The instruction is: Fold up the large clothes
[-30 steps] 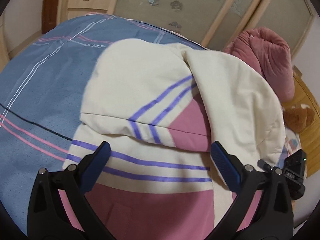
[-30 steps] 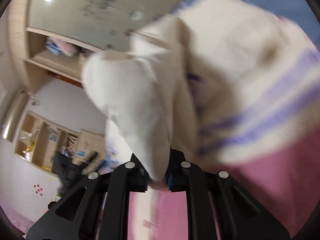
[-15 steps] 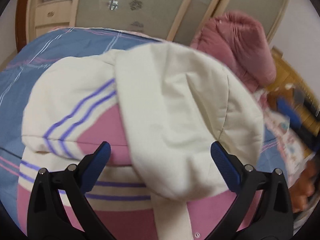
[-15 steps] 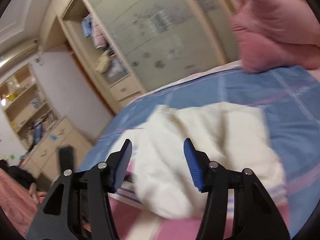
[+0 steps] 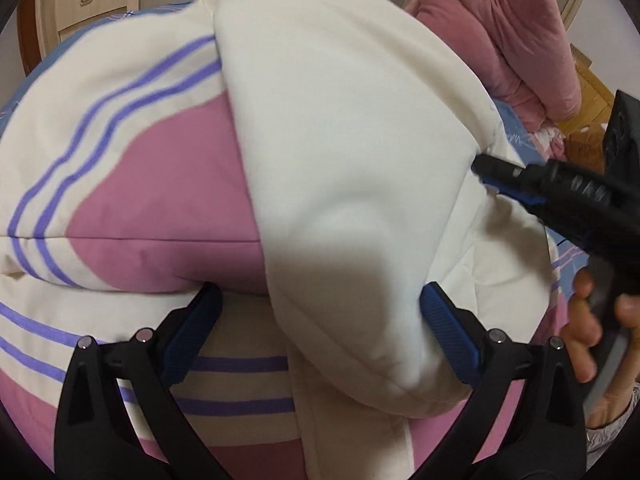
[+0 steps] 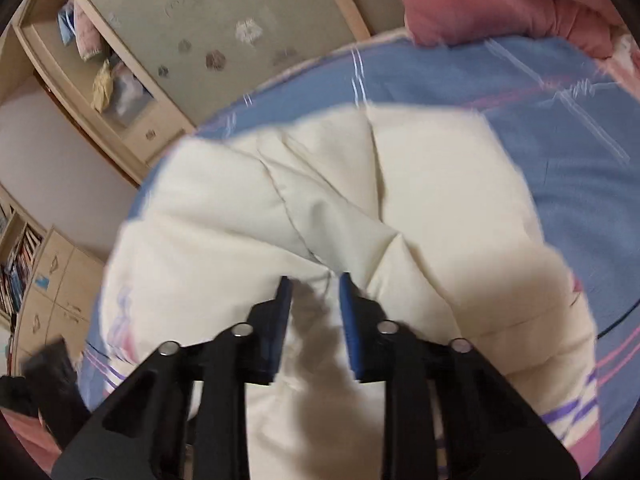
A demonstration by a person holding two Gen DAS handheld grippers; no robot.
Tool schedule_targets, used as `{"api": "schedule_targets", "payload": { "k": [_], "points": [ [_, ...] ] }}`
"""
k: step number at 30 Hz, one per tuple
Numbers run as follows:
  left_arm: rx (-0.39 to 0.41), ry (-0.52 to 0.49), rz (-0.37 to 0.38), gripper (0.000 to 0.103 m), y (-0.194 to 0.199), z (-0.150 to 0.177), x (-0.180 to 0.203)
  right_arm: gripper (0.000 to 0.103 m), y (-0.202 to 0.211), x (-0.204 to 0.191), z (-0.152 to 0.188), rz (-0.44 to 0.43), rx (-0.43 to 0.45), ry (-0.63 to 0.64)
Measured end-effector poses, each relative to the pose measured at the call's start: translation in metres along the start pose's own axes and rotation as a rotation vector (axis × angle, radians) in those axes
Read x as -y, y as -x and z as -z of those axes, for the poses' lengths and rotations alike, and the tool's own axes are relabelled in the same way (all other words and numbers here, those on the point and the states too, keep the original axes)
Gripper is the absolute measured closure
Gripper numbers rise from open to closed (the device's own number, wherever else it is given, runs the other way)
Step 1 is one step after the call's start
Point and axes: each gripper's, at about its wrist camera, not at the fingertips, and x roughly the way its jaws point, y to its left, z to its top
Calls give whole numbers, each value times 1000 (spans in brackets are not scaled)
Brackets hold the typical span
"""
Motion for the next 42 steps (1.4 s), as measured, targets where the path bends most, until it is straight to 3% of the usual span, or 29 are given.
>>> {"api": "schedule_targets", "payload": {
  "k": [3, 6, 8, 9, 12, 15, 18, 20, 24, 28, 31, 36, 39, 42],
  "points": [
    [16, -34, -23, 2, -2, 4, 3, 80, 5, -6, 9, 12, 20, 64],
    [21, -52, -21, 2, 7, 9, 2, 69, 18, -12, 9, -14, 2, 112],
    [39, -60, -18, 2, 18, 10, 0, 37, 47, -22, 14, -69, 23, 144],
    [61, -63, -22, 2, 27, 11, -2, 33, 60, -19, 17, -67, 48, 157],
    [147, -68, -44, 2, 52, 10, -2, 33, 92, -33, 21, -34, 178, 240],
    [197, -57, -23, 2, 63, 9, 4, 36, 78, -23, 24, 24, 115, 204],
    [147, -83, -50, 2, 46, 8, 12, 45, 45, 1, 35, 92, 30, 154],
    [97, -78, -49, 2, 28, 10, 13, 46, 26, 18, 43, 70, -17, 94],
    [36, -19, -19, 2, 5, 15, 1, 46, 24, 25, 48, 35, -15, 52],
    [70, 2, 19, 2, 39, 23, -9, 44, 70, 17, 58, -35, 51, 61],
    [115, 22, 22, 2, 74, 39, -22, 35, 107, 12, 80, -51, 80, 82],
    [119, 109, 53, 2, 107, 79, -44, 35, 120, 5, 130, -32, -11, 107],
    [61, 116, 27, 2, 97, 97, -41, 33, 82, 9, 157, -3, -171, 121],
    [36, 95, -19, 2, 90, 107, -32, 33, 92, 7, 164, 4, -137, 106]
  ]
}}
